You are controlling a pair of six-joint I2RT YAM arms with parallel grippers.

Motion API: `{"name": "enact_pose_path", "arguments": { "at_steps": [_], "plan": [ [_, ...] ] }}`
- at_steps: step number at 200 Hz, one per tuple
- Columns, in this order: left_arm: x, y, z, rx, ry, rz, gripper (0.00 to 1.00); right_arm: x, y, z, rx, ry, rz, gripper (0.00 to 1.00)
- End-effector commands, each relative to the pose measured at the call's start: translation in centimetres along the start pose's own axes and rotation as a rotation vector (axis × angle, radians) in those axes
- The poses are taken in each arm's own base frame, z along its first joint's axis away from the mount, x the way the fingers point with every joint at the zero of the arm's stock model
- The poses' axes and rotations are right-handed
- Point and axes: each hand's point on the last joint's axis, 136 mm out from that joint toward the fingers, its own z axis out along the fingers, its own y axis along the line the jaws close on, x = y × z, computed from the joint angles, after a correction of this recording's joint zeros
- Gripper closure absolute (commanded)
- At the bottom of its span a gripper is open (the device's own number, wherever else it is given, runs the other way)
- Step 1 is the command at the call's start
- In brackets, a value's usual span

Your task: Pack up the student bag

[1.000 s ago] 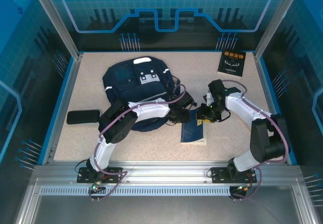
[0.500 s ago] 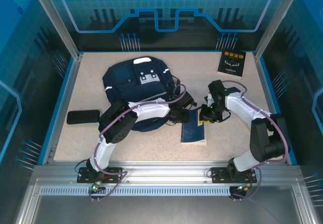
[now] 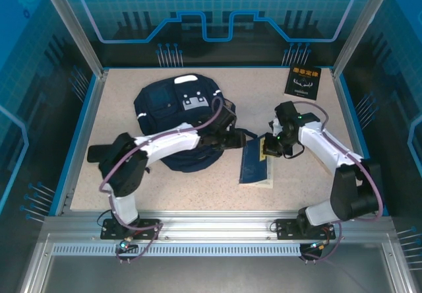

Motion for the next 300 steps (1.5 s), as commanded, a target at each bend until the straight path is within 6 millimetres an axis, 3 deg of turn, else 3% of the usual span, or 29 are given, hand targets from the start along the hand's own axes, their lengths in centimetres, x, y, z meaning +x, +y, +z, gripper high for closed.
{"name": "enact_pose_path", "arguments": {
  "at_steps": [1,20,52,92,139,178,226,268,289,300],
  "plan": [
    [-0.4,-0.4,-2.5,0.111,-0.019,-0.005,0.20,-1.1,3.1,-3.9,-0.126,-0.091,-0.073,1.00],
    [-0.6,-0.4,-3.8,0.184,-0.049,-0.015,0.09,-1.4,4.9,-6.0,-0.210,-0.132,-0.117,1.00],
    [-0.8,-0.7,-5.1,0.308,-0.052,-0.044,0.01,-1.5,8.0,-9.0,-0.351,-0.172,-0.178,1.00],
    [-1.4,-2.1,-6.8,0.526,-0.077,-0.040,0.01,-1.3,11.5,-11.6,-0.533,-0.178,-0.246,1.00],
    [-1.9,-4.0,-8.6,0.752,-0.093,-0.051,0.01,-1.4,12.7,-12.4,-0.597,-0.168,-0.260,1.00],
    [-2.0,-4.1,-9.1,0.765,-0.106,-0.033,0.06,-1.7,12.7,-12.2,-0.603,-0.163,-0.247,1.00],
    [-1.9,-4.3,-9.9,0.776,-0.121,-0.014,0.27,-2.0,12.0,-11.7,-0.569,-0.172,-0.226,1.00],
    [-2.4,-3.7,-10.7,0.757,-0.145,-0.049,0.63,-2.6,10.9,-11.1,-0.520,-0.195,-0.212,0.99],
    [-3.1,-3.1,-11.5,0.744,-0.194,-0.071,0.82,-3.1,10.0,-10.6,-0.476,-0.216,-0.180,0.87],
    [-3.6,-2.6,-12.0,0.723,-0.234,-0.088,0.88,-3.3,9.6,-10.4,-0.461,-0.223,-0.148,0.73]
  ]
}}
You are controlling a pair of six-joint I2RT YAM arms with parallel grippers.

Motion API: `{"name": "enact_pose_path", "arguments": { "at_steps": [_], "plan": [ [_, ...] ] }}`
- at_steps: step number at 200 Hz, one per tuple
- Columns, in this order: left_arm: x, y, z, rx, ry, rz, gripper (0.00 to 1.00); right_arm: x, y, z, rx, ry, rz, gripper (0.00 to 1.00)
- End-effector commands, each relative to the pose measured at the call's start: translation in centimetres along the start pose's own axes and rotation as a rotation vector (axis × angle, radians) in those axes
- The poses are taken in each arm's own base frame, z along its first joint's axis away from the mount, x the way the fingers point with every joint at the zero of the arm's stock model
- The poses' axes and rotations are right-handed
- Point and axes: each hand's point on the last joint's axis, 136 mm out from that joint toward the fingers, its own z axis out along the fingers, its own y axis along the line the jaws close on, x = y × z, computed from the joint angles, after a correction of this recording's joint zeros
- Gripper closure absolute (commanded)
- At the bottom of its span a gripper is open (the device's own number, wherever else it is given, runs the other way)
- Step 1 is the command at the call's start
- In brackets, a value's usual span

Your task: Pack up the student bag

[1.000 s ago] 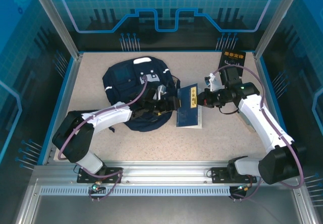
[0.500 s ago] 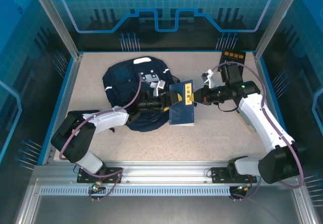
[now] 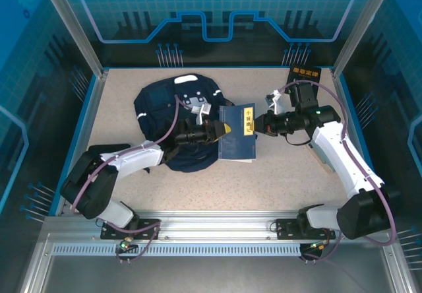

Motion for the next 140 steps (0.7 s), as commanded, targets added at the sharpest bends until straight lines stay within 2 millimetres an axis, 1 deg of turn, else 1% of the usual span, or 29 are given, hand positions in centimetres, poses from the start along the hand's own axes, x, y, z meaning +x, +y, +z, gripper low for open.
{"name": "enact_pose_path", "arguments": {
  "at_steps": [1,13,23,38,52,59,80,88,91,107,134,140],
  "plan": [
    [-1.6,-1.1,-1.8,-0.006,-0.097,0.025,0.88,-0.9,-1.2,-0.4,0.047,-0.057,0.028,0.71],
    [-2.4,-0.8,-2.7,-0.041,-0.150,0.021,0.93,-1.1,-1.5,-0.4,0.056,-0.083,0.058,0.51],
    [-3.0,-0.4,-3.6,-0.077,-0.198,0.018,0.93,-1.4,-1.3,-0.4,0.036,-0.115,0.077,0.36],
    [-4.3,-0.3,-4.9,-0.127,-0.281,0.020,0.95,-2.0,-0.2,-0.3,-0.053,-0.169,0.106,0.20],
    [-5.6,-0.6,-6.3,-0.167,-0.363,0.022,0.94,-2.5,0.9,0.1,-0.160,-0.206,0.152,0.08],
    [-6.2,-1.0,-6.9,-0.179,-0.401,0.026,0.95,-2.6,1.3,0.5,-0.206,-0.214,0.179,0.05],
    [-7.9,-2.0,-8.5,-0.186,-0.518,0.011,0.94,-3.0,2.6,1.6,-0.292,-0.224,0.235,0.03],
    [-8.5,-2.4,-9.0,-0.183,-0.560,-0.002,0.94,-3.3,3.5,1.7,-0.323,-0.236,0.243,0.02],
    [-8.7,-2.5,-9.1,-0.180,-0.574,-0.006,0.94,-3.0,3.1,2.2,-0.323,-0.230,0.262,0.01],
    [-9.6,-3.0,-9.7,-0.157,-0.637,-0.036,0.94,-3.0,4.2,3.0,-0.367,-0.247,0.286,0.00],
    [-11.1,-3.9,-10.4,-0.105,-0.723,-0.081,0.94,-2.9,5.4,4.5,-0.408,-0.256,0.350,0.00],
    [-11.4,-4.2,-10.6,-0.094,-0.739,-0.091,0.93,-3.1,5.9,4.6,-0.432,-0.267,0.361,0.00]
  ]
}}
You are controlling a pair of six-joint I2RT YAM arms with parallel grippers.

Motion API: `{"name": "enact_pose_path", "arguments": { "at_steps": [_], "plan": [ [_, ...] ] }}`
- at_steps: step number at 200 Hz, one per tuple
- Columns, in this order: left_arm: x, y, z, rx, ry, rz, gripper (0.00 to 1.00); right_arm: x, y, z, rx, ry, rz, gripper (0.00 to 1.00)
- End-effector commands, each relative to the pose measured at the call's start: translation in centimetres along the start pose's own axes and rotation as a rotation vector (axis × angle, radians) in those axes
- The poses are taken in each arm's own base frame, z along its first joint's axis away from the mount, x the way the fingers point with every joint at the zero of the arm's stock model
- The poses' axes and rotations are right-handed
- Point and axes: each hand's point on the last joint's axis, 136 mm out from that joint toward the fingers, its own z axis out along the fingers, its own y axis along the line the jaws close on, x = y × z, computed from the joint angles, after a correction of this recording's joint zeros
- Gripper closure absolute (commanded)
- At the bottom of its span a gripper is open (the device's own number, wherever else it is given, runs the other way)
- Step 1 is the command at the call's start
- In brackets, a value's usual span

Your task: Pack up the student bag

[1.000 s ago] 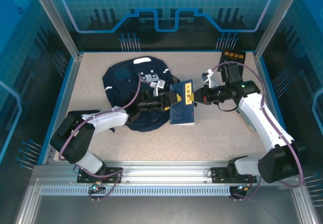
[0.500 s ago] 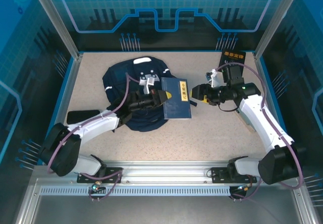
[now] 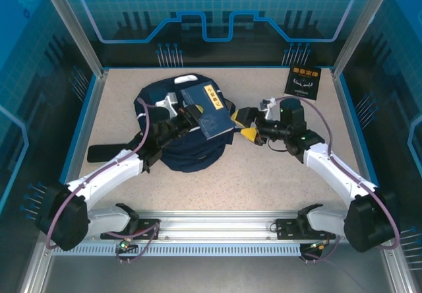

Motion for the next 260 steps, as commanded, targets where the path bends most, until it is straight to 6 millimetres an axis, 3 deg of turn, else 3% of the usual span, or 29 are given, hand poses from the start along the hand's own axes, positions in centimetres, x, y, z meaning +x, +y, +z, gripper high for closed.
{"name": "enact_pose_path", "arguments": {
  "at_steps": [1,35,76,126,161,182,221,241,260],
  "plan": [
    [-3.9,-3.6,-0.7,0.101,-0.165,-0.077,0.93,-0.9,2.9,1.2,-0.130,-0.067,0.068,0.00],
    [-4.4,-2.6,-0.1,0.081,-0.207,-0.184,0.94,-0.6,3.0,2.7,-0.177,-0.083,0.228,0.02],
    [-3.7,-1.9,1.4,0.096,-0.182,-0.272,0.94,-1.1,4.2,4.2,-0.206,-0.081,0.259,0.03],
    [-3.3,-1.3,1.8,0.095,-0.170,-0.312,0.94,-0.5,3.3,7.0,-0.215,-0.057,0.406,0.17],
    [-3.1,-0.6,1.3,0.077,-0.176,-0.316,0.94,-1.1,3.1,7.1,-0.230,-0.078,0.416,0.32],
    [-2.9,-0.6,1.1,0.065,-0.165,-0.295,0.94,-1.4,2.6,7.0,-0.217,-0.088,0.421,0.50],
    [-2.3,0.2,0.6,0.010,-0.140,-0.257,0.92,-1.7,1.0,6.5,-0.130,-0.117,0.407,0.74],
    [-1.6,1.0,0.6,-0.030,-0.107,-0.239,0.84,-1.7,0.3,5.8,-0.056,-0.139,0.364,0.84],
    [-0.7,2.1,0.5,-0.088,-0.064,-0.207,0.64,-2.2,-0.2,4.7,-0.008,-0.184,0.311,0.91]
  ]
}}
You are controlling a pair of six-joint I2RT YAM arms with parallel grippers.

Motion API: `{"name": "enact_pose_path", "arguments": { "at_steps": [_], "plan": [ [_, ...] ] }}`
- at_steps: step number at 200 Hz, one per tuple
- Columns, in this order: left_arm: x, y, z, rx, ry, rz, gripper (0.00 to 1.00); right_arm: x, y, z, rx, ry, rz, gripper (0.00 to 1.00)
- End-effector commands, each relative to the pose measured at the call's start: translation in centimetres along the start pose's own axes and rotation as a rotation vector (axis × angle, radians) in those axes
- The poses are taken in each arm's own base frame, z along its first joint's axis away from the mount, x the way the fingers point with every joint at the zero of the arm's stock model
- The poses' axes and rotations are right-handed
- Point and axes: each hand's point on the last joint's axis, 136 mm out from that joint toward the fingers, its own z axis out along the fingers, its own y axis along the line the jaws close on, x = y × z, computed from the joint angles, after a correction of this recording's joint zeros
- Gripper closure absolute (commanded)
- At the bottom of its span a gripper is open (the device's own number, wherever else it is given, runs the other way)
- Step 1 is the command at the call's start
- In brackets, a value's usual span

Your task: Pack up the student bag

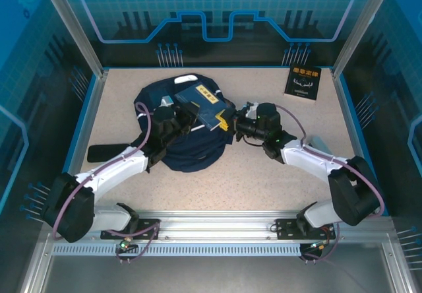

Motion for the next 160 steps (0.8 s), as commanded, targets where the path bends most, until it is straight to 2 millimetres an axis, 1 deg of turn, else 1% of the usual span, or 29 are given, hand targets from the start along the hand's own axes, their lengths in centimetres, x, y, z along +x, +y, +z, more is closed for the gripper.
{"name": "enact_pose_path", "arguments": {
  "at_steps": [1,3,5,10,22,44,57,67,70,72,74,89,106,118,138,160],
  "plan": [
    [0.3,-0.3,-0.9,-0.018,0.027,0.067,0.63,-1.8,-0.3,-1.7,0.079,-0.103,-0.089,0.92],
    [0.4,-0.1,-1.0,-0.027,0.031,0.074,0.60,-1.9,-0.1,-1.9,0.077,-0.110,-0.101,0.92],
    [0.4,0.0,-1.0,-0.035,0.033,0.079,0.58,-1.9,-0.5,-2.1,0.098,-0.114,-0.100,0.93],
    [0.6,0.6,-1.1,-0.063,0.043,0.097,0.51,-2.2,-0.7,-2.5,0.118,-0.132,-0.121,0.94],
    [0.6,1.9,-1.4,-0.131,0.058,0.148,0.37,-2.9,-0.7,-3.6,0.156,-0.169,-0.169,0.95],
    [1.1,3.6,-2.2,-0.240,0.119,0.303,0.18,-4.1,-0.2,-5.8,0.191,-0.233,-0.262,0.96],
    [1.6,4.2,-2.8,-0.297,0.183,0.426,0.12,-4.8,0.1,-7.2,0.225,-0.262,-0.319,0.96],
    [2.0,4.9,-3.3,-0.339,0.238,0.520,0.07,-5.2,-0.3,-8.3,0.263,-0.282,-0.359,0.96],
    [2.1,5.1,-3.5,-0.350,0.258,0.549,0.06,-5.3,-0.4,-8.6,0.274,-0.287,-0.370,0.96],
    [2.2,5.3,-3.5,-0.358,0.270,0.572,0.06,-5.4,0.5,-8.8,0.262,-0.295,-0.385,0.96],
    [2.2,5.4,-3.7,-0.367,0.281,0.590,0.05,-5.4,0.8,-9.0,0.261,-0.298,-0.395,0.96],
    [2.2,6.7,-4.4,-0.448,0.353,0.716,0.03,-5.8,1.2,-10.3,0.289,-0.320,-0.453,0.95],
    [1.9,7.8,-4.9,-0.530,0.409,0.834,0.02,-6.1,1.1,-11.5,0.332,-0.330,-0.491,0.95],
    [2.2,8.2,-5.0,-0.539,0.460,0.908,0.02,-6.3,0.9,-12.1,0.350,-0.335,-0.501,0.95],
    [2.8,8.6,-4.7,-0.539,0.530,1.001,0.01,-6.8,0.5,-13.0,0.365,-0.344,-0.492,0.94],
    [2.8,9.1,-4.1,-0.571,0.561,1.089,0.01,-7.2,-0.1,-13.5,0.377,-0.345,-0.473,0.94]
  ]
}}
